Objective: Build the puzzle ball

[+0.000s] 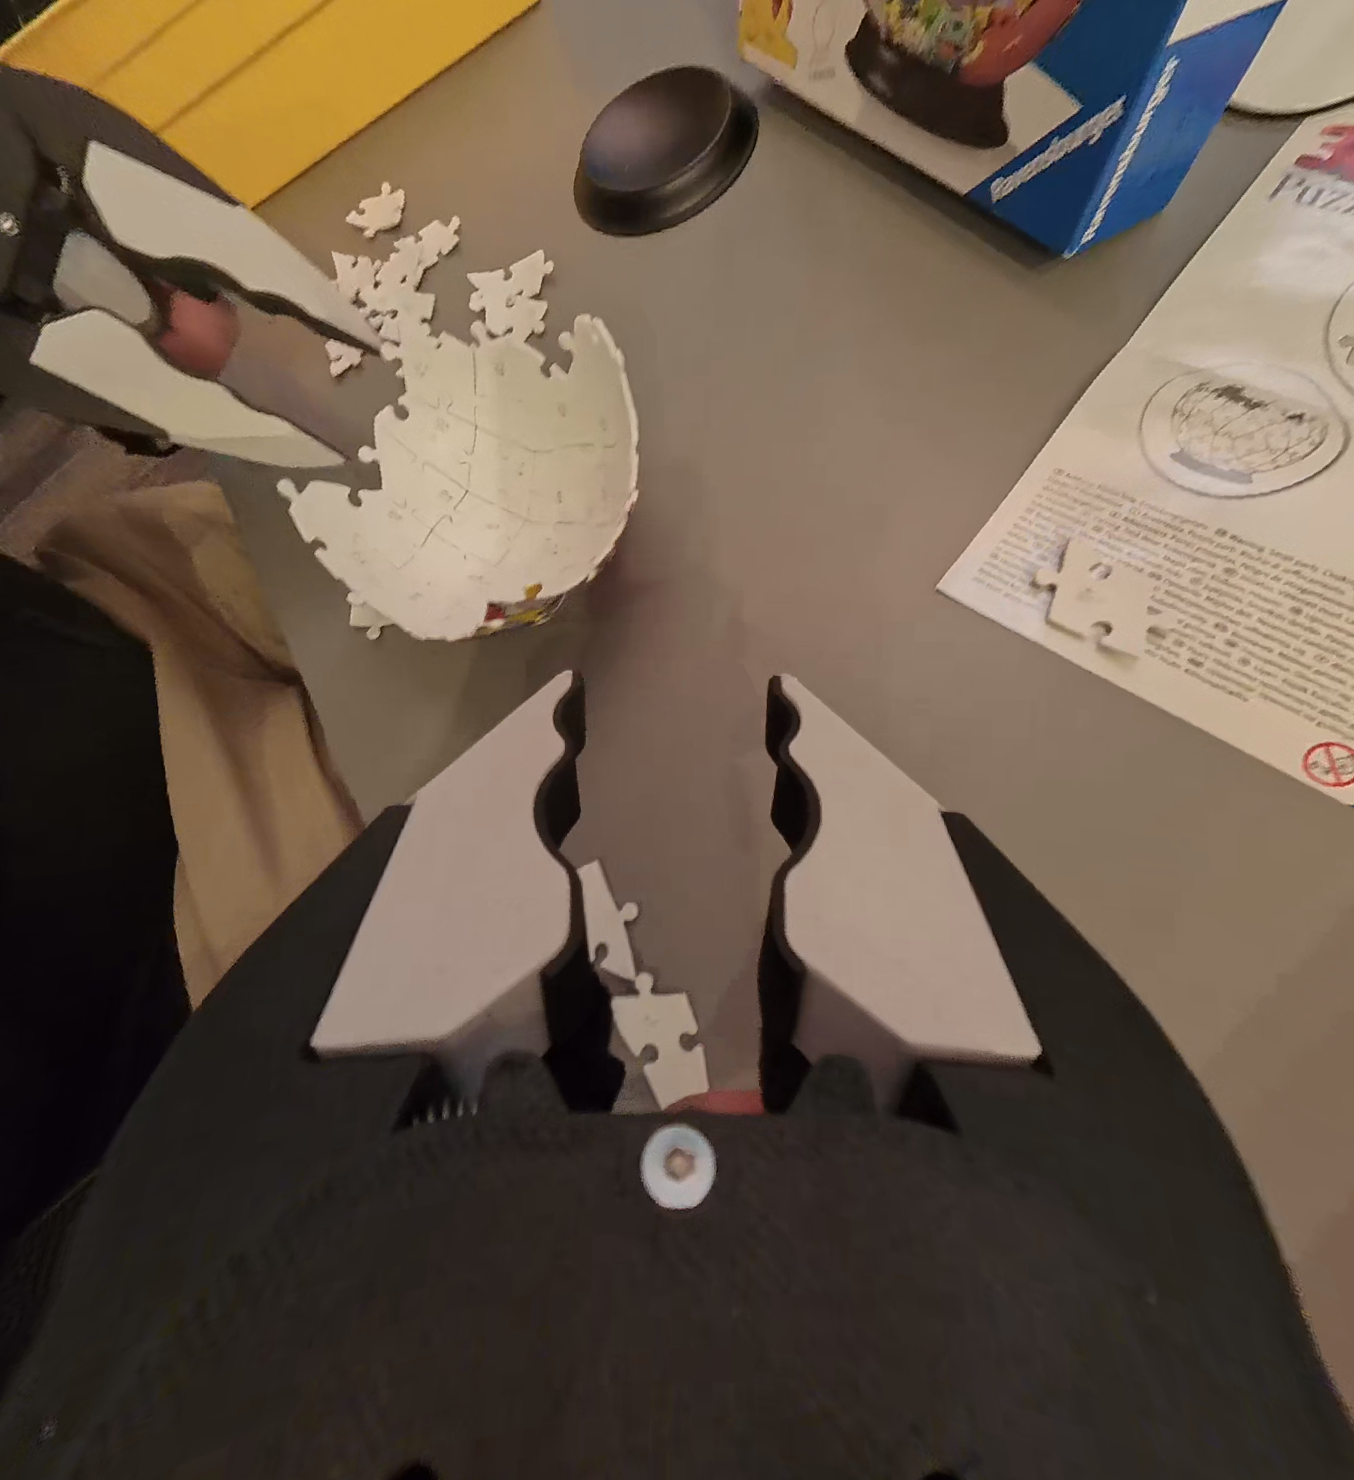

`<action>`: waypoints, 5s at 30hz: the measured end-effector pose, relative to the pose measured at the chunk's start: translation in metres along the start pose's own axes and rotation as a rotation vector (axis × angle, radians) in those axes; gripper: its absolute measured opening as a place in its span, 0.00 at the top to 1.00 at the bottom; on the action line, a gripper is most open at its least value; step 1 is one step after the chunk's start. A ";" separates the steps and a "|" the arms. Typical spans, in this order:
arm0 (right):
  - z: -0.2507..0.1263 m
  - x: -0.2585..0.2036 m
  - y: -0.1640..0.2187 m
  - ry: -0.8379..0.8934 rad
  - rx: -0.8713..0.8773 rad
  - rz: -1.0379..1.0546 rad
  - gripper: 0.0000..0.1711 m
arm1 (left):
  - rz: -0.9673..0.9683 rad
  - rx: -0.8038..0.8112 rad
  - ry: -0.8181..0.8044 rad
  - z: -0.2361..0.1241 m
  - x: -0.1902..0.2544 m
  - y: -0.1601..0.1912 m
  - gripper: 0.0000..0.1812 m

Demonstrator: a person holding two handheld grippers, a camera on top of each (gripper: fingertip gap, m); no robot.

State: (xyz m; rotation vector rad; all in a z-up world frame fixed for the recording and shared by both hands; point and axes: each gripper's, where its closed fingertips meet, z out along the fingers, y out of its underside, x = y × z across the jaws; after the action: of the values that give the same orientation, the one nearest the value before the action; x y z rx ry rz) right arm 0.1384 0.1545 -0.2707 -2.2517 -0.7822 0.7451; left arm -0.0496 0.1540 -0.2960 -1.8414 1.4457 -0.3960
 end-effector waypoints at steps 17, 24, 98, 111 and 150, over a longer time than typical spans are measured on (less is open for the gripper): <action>-0.039 -0.001 0.076 0.022 -0.258 0.062 0.75 | -0.036 -0.002 -0.016 0.022 0.010 -0.013 0.75; -0.038 -0.018 0.090 -0.013 -0.350 0.015 0.76 | -0.037 0.006 -0.045 0.029 0.007 -0.018 0.75; 0.007 -0.061 0.007 -0.066 -0.031 -0.206 0.80 | 0.220 0.170 0.030 0.043 0.043 -0.051 0.78; 0.026 -0.073 0.028 -0.148 -0.110 -0.230 0.80 | 0.272 0.125 0.092 0.047 0.051 -0.038 0.78; 0.042 -0.098 0.014 -0.193 -0.064 -0.268 0.79 | -0.283 0.089 0.193 0.056 0.014 -0.040 0.76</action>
State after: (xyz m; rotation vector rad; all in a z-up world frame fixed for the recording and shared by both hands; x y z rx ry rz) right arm 0.0494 0.0943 -0.2785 -2.0941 -1.1884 0.8236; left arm 0.0193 0.1647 -0.3078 -1.9825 1.2687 -0.7842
